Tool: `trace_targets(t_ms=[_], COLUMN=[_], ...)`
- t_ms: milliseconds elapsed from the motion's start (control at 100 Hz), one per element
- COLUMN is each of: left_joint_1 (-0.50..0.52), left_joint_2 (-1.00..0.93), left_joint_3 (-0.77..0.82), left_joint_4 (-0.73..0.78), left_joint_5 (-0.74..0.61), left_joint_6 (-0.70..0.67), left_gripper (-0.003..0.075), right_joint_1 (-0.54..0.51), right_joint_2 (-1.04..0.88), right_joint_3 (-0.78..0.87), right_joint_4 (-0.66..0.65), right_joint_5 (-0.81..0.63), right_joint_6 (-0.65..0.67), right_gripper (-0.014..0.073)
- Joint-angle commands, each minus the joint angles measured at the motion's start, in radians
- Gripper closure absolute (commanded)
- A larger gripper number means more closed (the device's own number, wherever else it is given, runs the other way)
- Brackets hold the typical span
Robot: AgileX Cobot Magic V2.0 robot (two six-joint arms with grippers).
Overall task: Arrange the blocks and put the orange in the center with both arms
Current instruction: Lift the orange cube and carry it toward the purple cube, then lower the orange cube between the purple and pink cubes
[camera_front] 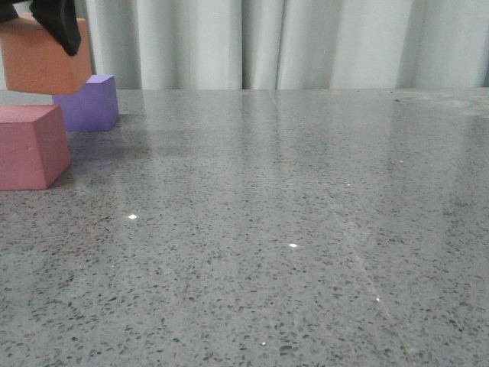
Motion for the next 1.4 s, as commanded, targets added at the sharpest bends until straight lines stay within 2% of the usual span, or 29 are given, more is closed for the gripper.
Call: trace_targets(t_ms=[0,560,920,1390], left_joint_1=[0.006,0.031,0.072,0.077], left_joint_2=[-0.021,0.051,0.053,0.053], left_joint_3=[-0.027,-0.021,0.077,0.085], left_joint_4=[0.019,0.017,-0.024,-0.053], left_joint_5=[-0.054,-0.091,-0.177,-0.234], left_joint_6=[0.003,0.011,0.011,0.036], left_gripper=[0.0613,0.0613,0.0613,0.0613], right_joint_1=[-0.007,-0.007,-0.007,-0.007], right_joint_2=[-0.020,-0.020,-0.020,-0.020], right_joint_3=[-0.014,-0.014,-0.014,-0.014], right_joint_4=[0.001,0.001,0.001,0.001], right_joint_5=[-0.088,-0.087,-0.087,-0.087], right_joint_6=[-0.007,-0.007,-0.007,-0.007], right_gripper=[0.0661,0.0661,0.0661,0.0661])
